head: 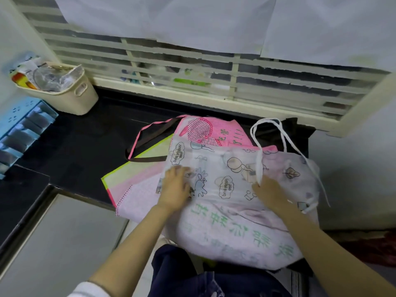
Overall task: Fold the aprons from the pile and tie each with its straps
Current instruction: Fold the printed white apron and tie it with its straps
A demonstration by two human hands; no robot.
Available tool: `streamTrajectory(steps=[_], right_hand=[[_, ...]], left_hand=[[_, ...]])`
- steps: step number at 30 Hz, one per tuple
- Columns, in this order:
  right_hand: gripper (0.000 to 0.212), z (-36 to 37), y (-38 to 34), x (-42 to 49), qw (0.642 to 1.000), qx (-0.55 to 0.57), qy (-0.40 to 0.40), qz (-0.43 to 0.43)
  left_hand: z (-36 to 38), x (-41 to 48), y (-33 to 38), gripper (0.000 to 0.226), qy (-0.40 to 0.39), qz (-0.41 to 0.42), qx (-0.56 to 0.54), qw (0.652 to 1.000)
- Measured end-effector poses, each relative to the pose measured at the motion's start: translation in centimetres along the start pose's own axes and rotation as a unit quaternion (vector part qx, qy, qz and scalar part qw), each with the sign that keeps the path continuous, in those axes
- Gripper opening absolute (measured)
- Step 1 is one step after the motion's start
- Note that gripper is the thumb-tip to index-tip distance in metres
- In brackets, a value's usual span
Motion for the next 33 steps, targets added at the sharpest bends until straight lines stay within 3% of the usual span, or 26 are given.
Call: streamTrajectory(steps=[3,6,8,10,12,15,20,24,27,33], right_hand=[[0.018,0.5,0.0,-0.1,0.999,-0.022,0.027,0.003],[0.018,0.7,-0.5,-0.3,0.999,-0.027,0.038,0.008],[0.021,0.7,-0.5,-0.7,0.999,-0.011,0.042,0.015],[0.022,0.9,-0.5,-1.1,0.998,0.028,0.058,0.027],[0.008,1.1,-0.5,-1.6,0.995,0.044,0.088,0.026],[0.038,1.7,-0.5,-1.8,0.990,0.070,0.117,0.029],[0.036,2.3,-3.9,-2.4,0.987,0.105,0.120,0.028],[0.032,4.7,-9.7,-2.7,0.977,0.173,0.128,-0.005],[0.041,7.9,-14.1,-2.7,0.977,0.194,0.088,-0.008],[0.023,13.4,-20.1,-4.2,0.983,0.181,0.000,-0.026]], left_hand=[[-1.1,1.5,-2.5,0.046,0.078,-0.129,-0.048,0.987],[-1.5,2.9,-4.4,0.051,0.029,-0.292,-0.148,0.944],[-1.8,3.8,-4.3,0.047,-0.007,-0.350,-0.189,0.918],[-2.4,5.0,-3.9,0.038,-0.026,-0.334,-0.215,0.917],[-3.2,5.8,-3.0,0.030,-0.025,-0.301,-0.219,0.928],[-4.5,6.9,-1.7,0.025,0.036,-0.173,-0.181,0.967],[-9.5,7.8,-1.3,0.040,0.129,-0.053,-0.096,0.986],[-15.0,8.9,-5.3,0.041,0.191,-0.018,-0.013,0.981],[-18.4,9.3,-9.9,0.042,0.220,-0.016,0.037,0.975],[-20.2,8.8,-19.1,0.034,0.190,-0.062,0.094,0.975]])
Point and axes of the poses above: each hand's wrist, its own x-axis towards the middle knuckle, its own z-axis out of the palm, y = z × x, the point moved 1 cm from there along x, towards the middle knuckle, and after that the axes turned 10 degrees about y, right-handed, at the moved point
